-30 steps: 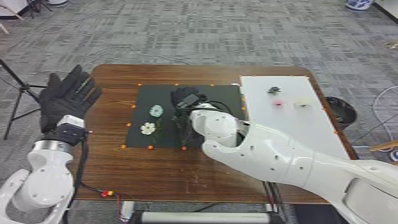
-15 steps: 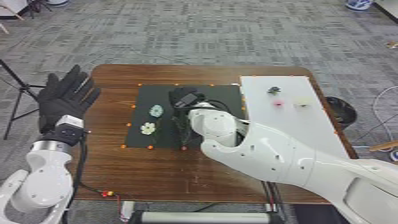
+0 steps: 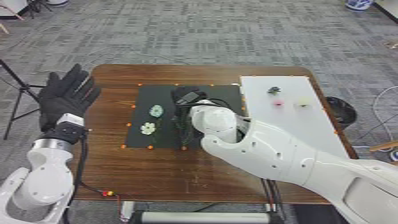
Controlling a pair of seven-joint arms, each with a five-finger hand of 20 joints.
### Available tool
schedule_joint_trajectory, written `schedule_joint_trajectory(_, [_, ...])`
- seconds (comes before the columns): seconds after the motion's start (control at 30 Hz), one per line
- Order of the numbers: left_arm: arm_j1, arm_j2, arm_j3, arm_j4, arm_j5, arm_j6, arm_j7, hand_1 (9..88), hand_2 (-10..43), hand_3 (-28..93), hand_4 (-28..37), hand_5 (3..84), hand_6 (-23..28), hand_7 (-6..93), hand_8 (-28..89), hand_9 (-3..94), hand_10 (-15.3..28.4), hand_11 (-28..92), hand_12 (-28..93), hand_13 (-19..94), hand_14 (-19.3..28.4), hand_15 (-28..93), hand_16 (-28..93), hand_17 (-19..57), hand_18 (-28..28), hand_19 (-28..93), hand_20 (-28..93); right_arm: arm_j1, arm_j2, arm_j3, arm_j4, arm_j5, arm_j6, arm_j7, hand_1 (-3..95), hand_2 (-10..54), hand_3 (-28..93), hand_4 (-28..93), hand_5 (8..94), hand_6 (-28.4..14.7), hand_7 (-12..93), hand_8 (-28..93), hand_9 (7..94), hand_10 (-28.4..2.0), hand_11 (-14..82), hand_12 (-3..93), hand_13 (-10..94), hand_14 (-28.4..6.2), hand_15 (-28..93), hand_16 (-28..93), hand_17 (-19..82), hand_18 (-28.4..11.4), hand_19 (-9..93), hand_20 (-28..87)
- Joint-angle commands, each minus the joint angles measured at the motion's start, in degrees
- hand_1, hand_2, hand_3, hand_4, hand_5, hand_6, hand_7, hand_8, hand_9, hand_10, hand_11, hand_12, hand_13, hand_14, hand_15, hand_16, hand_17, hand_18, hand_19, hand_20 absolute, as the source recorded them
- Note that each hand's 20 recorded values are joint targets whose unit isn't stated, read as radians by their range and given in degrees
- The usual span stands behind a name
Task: Arrange flowers
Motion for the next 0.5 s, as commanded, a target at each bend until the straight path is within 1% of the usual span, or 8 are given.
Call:
schedule_joint_trajectory(0.03, [0.2, 0.05, 0.11, 0.13, -0.11, 0.47, -0.21, 26.4, 16.1, 65, -28.3, 37.3, 8.6, 4.7, -7, 26.0, 13.6, 14, 9, 18, 12.9, 12, -2, -6.9, 13.7, 31, 8, 0.1, -0.1, 1.5, -0.6, -0.1, 0.6, 0.1, 52.9, -9.5, 71, -27, 68.4, -2.3, 20, 1, 63.8, -13.1, 15.8, 16.6, 65, -7.4, 56, 41, 28, -21.5, 70, 34])
schedule_joint_trajectory(0.1, [0.5, -0.05, -0.09, -0.02, -0.06, 0.56, -0.15, 26.5, 16.1, 65, -28.3, 37.3, 8.6, 4.8, -7, 26.0, 13.6, 14, 9, 18, 12.9, 12, -2, -6.9, 13.7, 31, 8, -0.6, -0.2, 3.3, -1.4, -0.5, -2.1, -0.4, 52.4, -9.5, 72, -27, 67.8, -2.2, 20, 0, 64.1, -13.2, 15.9, 16.7, 65, -7.4, 56, 41, 28, -21.6, 70, 34])
schedule_joint_trajectory(0.13, [0.1, -0.11, 0.12, 0.28, -0.06, 0.58, -0.18, 26.4, 16.1, 65, -28.3, 37.3, 8.6, 4.8, -7, 26.0, 13.6, 14, 9, 18, 12.9, 12, -2, -6.9, 13.6, 31, 8, -0.7, -0.1, 3.9, -1.6, -0.4, -3.4, -0.9, 52.4, -9.5, 72, -27, 67.3, -2.1, 20, 0, 64.3, -13.2, 16.4, 16.9, 65, -7.4, 56, 41, 28, -21.5, 70, 34])
schedule_joint_trajectory(0.23, [-0.1, -0.35, 0.17, 0.69, 0.02, 0.57, -0.43, 26.5, 16.1, 65, -28.3, 37.3, 8.6, 4.8, -7, 26.0, 13.7, 14, 9, 18, 13.0, 13, -2, -6.9, 13.7, 31, 8, -1.2, -0.2, 5.0, -1.9, -0.4, -2.2, -0.9, 53.1, -9.5, 72, -27, 66.4, -1.8, 21, -1, 64.3, -13.1, 16.6, 17.1, 64, -7.1, 56, 41, 27, -21.5, 69, 33])
schedule_joint_trajectory(0.4, [1.3, -0.87, -0.54, -0.05, 0.08, 0.65, -0.5, 26.6, 16.1, 65, -28.3, 37.3, 8.7, 4.7, -7, 26.1, 13.8, 14, 9, 18, 13.0, 12, -2, -6.9, 13.7, 30, 8, -3.0, 1.2, 8.7, -5.5, 0.4, -4.1, -0.4, 53.5, -9.5, 70, -27, 66.0, -2.2, 22, 0, 63.0, -13.3, 15.7, 16.8, 64, -6.8, 55, 41, 27, -21.2, 68, 32])
schedule_joint_trajectory(0.43, [1.3, -0.99, -0.5, -0.03, 0.07, 0.57, -0.5, 26.7, 16.1, 65, -28.3, 37.3, 8.7, 4.7, -7, 26.1, 13.8, 14, 9, 18, 12.9, 12, -2, -6.9, 13.7, 30, 8, -3.6, 1.8, 10.0, -6.5, 0.6, -4.6, -0.5, 53.4, -9.5, 71, -27, 65.8, -2.2, 22, 0, 62.8, -13.4, 15.6, 16.8, 64, -6.8, 55, 41, 27, -21.2, 68, 32])
schedule_joint_trajectory(0.47, [3.0, -1.19, -1.16, -1.2, 0.08, 0.31, -0.06, 26.7, 16.1, 65, -28.3, 37.3, 8.7, 4.6, -7, 26.1, 13.7, 14, 9, 18, 12.9, 12, -2, -6.9, 13.7, 30, 8, -4.3, 3.3, 10.5, -9.2, 1.2, -4.6, 0.8, 53.1, -9.5, 70, -27, 65.2, -2.2, 21, -1, 62.2, -13.6, 15.4, 16.8, 64, -7.1, 55, 41, 27, -21.3, 68, 32])
schedule_joint_trajectory(0.5, [2.8, -1.13, -0.83, -1.25, 0.11, 0.64, 0.1, 26.7, 16.1, 65, -28.3, 37.3, 8.7, 4.6, -7, 26.1, 13.7, 14, 9, 18, 12.8, 12, -2, -6.9, 13.7, 30, 8, -5.3, 4.1, 12.4, -10.1, 1.1, -5.6, 0.5, 52.8, -9.5, 71, -26, 64.9, -2.2, 21, -2, 61.8, -13.6, 15.2, 16.8, 64, -7.2, 55, 41, 27, -21.4, 68, 32])
